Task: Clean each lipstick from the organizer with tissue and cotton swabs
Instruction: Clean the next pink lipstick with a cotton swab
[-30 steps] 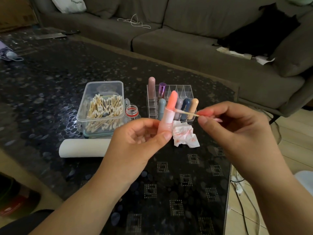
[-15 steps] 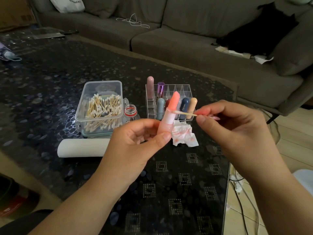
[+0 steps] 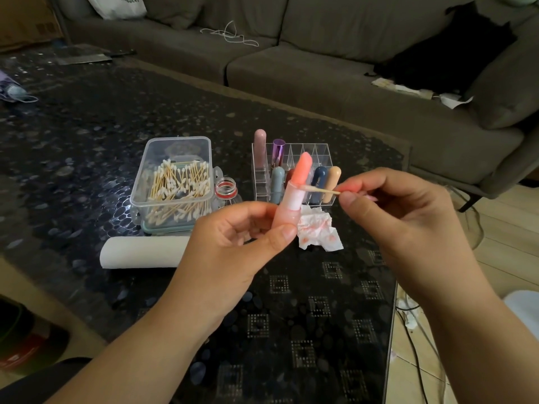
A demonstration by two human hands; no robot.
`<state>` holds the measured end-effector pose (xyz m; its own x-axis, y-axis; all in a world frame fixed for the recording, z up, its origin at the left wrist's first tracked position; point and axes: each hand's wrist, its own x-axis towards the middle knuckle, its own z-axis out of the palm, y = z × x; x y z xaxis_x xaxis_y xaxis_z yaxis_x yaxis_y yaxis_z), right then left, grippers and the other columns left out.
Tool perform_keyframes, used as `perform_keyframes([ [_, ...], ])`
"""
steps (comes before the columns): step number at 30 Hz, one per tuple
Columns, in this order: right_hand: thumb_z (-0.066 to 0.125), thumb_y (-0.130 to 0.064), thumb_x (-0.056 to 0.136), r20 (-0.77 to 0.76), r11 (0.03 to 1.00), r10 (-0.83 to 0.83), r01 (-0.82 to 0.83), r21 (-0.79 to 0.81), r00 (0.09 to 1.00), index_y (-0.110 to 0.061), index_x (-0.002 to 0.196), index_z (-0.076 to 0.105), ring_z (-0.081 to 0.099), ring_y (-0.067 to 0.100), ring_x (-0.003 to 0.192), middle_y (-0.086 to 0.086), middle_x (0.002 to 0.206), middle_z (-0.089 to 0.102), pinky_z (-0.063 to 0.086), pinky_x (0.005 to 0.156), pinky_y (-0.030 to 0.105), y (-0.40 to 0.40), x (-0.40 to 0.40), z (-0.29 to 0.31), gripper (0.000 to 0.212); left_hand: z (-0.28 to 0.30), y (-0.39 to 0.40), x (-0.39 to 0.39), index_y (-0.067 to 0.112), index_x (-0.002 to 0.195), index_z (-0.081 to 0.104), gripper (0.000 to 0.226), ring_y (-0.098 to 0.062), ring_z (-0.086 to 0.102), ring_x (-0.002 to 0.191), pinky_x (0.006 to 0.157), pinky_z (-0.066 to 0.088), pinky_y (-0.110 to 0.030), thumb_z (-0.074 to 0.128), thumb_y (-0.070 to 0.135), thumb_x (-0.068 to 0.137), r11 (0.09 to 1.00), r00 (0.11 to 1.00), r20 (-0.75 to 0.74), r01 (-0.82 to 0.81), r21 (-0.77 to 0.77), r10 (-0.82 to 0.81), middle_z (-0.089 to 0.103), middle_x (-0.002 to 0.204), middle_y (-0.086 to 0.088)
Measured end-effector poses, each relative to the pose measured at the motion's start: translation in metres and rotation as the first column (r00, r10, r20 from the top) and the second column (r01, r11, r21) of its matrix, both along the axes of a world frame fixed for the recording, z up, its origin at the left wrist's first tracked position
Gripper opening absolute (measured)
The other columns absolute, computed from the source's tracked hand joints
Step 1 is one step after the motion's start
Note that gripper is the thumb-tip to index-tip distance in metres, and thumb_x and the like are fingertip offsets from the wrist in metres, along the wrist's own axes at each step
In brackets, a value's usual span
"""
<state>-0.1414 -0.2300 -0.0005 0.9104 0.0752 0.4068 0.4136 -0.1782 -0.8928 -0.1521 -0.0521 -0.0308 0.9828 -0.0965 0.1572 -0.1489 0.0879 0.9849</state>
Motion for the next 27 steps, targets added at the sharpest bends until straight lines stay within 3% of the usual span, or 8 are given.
perform_keyframes([
  [4, 0.068, -0.016, 0.075, -0.018, 0.998, -0.01, 0.012, 0.064, 1.0, -0.027, 0.071, 0.073, 0.047, -0.001, 0.06, -0.013, 0.062, 0.06, 0.038, 0.058, 0.012, -0.0036, 0.0046, -0.0022, 0.013, 0.0004, 0.0013, -0.0006, 0.033, 0.09, 0.073, 0.03, -0.014, 0.069, 0.091, 0.086, 0.053, -0.021, 0.069, 0.036, 0.061, 0.999, 1.0, -0.011, 0.023, -0.023, -0.023, 0.074, 0.09, 0.003],
  [12, 0.068, -0.027, 0.072, 0.005, 0.997, 0.04, -0.04, 0.062, 0.999, -0.03, 0.074, 0.073, 0.047, 0.001, 0.062, -0.011, 0.066, 0.061, 0.039, 0.06, 0.014, -0.0036, 0.0042, -0.003, 0.005, 0.0018, 0.0009, -0.0022, 0.033, 0.092, 0.072, 0.035, -0.009, 0.068, 0.093, 0.078, 0.05, -0.013, 0.068, 0.038, 0.058, 0.996, 0.997, -0.04, 0.071, -0.063, -0.073, 0.074, 0.091, 0.005],
  [16, 0.071, -0.022, 0.074, 0.01, 0.998, 0.045, -0.045, 0.051, 0.999, -0.025, 0.075, 0.073, 0.047, 0.0, 0.062, -0.012, 0.065, 0.06, 0.039, 0.059, 0.013, -0.0039, 0.003, -0.002, 0.004, 0.0009, -0.0008, -0.0013, 0.031, 0.089, 0.072, 0.031, -0.01, 0.069, 0.09, 0.076, 0.054, -0.023, 0.069, 0.038, 0.059, 0.998, 0.998, -0.039, 0.047, -0.04, -0.049, 0.074, 0.088, 0.004],
  [22, 0.066, -0.013, 0.078, 0.021, 0.993, 0.045, -0.043, -0.112, 0.999, -0.02, 0.076, 0.071, 0.051, 0.004, 0.064, -0.005, 0.068, 0.061, 0.04, 0.061, 0.013, 0.0015, -0.0005, -0.0035, 0.008, -0.0012, -0.0013, 0.0, 0.022, 0.084, 0.071, 0.025, -0.016, 0.069, 0.088, 0.082, 0.052, -0.031, 0.071, 0.033, 0.061, 0.999, 1.0, -0.021, -0.011, -0.031, 0.011, 0.073, 0.085, 0.001],
  [27, 0.066, -0.015, 0.079, 0.06, 0.999, -0.012, 0.015, -0.038, 0.998, -0.019, 0.076, 0.069, 0.045, 0.002, 0.06, -0.005, 0.063, 0.055, 0.038, 0.057, 0.011, 0.002, -0.0021, -0.0009, 0.006, -0.0017, -0.003, 0.0, 0.025, 0.083, 0.07, 0.021, -0.005, 0.064, 0.077, 0.077, 0.052, -0.037, 0.08, 0.036, 0.067, 0.997, 0.998, 0.02, -0.053, 0.051, 0.052, 0.071, 0.08, 0.008],
])
